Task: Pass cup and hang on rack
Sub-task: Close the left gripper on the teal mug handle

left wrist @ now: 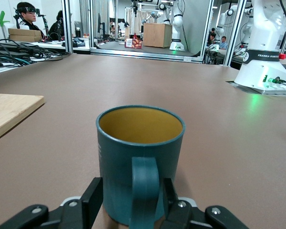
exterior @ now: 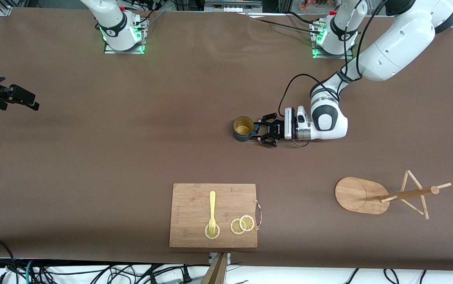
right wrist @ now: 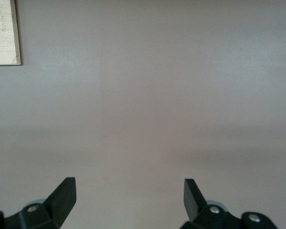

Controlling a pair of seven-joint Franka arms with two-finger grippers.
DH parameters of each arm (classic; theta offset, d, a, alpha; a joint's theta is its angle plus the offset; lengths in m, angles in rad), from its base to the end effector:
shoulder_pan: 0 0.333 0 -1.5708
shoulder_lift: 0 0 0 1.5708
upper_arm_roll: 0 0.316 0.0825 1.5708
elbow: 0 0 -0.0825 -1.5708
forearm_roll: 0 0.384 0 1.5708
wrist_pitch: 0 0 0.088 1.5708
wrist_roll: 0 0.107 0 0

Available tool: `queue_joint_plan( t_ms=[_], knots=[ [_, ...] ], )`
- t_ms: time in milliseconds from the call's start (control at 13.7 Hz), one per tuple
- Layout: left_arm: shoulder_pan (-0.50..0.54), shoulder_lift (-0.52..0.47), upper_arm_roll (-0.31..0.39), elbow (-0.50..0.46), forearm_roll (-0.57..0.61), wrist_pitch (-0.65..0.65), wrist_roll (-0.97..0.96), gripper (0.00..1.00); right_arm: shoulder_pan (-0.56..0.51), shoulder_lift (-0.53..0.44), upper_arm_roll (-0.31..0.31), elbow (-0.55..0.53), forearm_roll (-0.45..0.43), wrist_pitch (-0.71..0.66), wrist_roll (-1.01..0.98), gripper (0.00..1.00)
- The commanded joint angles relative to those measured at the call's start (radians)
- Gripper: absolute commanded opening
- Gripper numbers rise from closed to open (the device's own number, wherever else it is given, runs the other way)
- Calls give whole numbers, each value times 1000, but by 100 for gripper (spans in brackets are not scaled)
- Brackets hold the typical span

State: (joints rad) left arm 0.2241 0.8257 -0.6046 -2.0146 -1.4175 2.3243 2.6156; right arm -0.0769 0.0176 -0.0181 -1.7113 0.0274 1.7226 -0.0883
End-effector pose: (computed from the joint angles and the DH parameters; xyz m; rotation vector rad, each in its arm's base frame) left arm 0.5081 -0.2417 0.0963 1.4477 -1.3971 0.9682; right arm 0.5653 -0.0512 0.5610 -3.1143 0.0170 0.0059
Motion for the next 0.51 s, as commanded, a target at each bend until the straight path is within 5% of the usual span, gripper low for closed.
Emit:
queue_joint_plan(
  t_ms=[0, 439],
  knots=[
    [12, 3, 0, 4, -21, -6, 34, 50, -6, 5, 4, 21, 16, -17, -11, 100],
    [12, 6, 5, 4, -31, 1, 96, 14, -7, 7, 1, 21, 17, -20, -10, 100]
  ],
)
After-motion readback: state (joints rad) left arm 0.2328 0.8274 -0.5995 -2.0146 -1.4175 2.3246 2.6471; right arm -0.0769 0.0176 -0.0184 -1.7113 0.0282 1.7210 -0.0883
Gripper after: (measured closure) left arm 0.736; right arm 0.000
